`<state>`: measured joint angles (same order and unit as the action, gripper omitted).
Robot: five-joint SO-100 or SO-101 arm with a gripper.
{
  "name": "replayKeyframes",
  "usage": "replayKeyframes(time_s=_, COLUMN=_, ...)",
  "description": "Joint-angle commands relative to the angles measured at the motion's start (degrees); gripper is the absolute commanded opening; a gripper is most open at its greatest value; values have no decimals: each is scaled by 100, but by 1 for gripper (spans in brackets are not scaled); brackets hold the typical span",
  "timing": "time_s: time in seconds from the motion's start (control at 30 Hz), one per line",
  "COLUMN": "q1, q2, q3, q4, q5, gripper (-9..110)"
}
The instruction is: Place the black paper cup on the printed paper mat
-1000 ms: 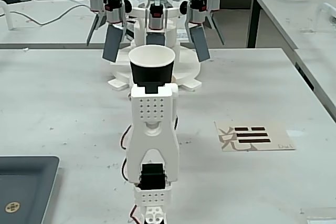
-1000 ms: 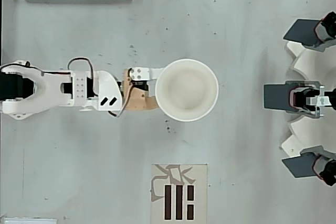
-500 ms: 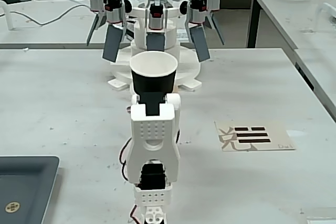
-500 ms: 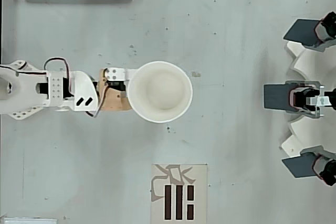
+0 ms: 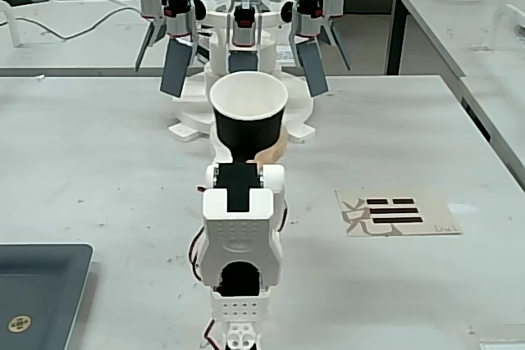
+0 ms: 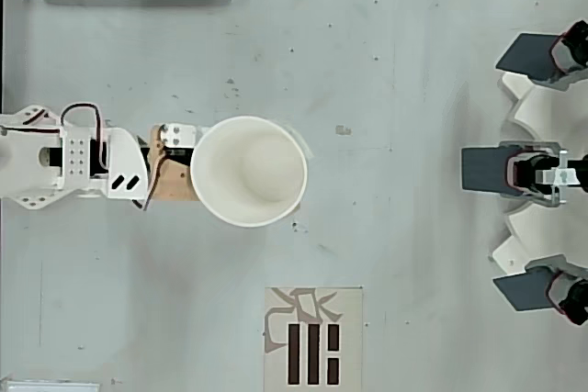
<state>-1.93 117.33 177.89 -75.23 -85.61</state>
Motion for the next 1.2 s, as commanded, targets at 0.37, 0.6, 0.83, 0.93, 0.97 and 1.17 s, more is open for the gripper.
replayKeyframes(time_s=0.37, q1=1345, q2=-492, q3=-404, q4=-149, q5=35, gripper=4)
replayKeyframes(time_s=0.6, q1=1863, q2=-1011, q3=-967, q4=-141, q5=62, gripper=4)
replayKeyframes(time_s=0.83, q1=2391, q2=-1758, q3=-1767, q4=-141, q5=97, gripper=3)
replayKeyframes(time_s=0.93, q1=2540, q2=-2145, q3=-2180, q4=-123, q5=105, gripper=3)
replayKeyframes(time_s=0.97, q1=2593, q2=-2294, q3=-2320, q4=-114, q5=114, gripper=3)
replayKeyframes(time_s=1.17, q1=2839, q2=-3103, q3=-3243, q4=44, q5=132, gripper=3)
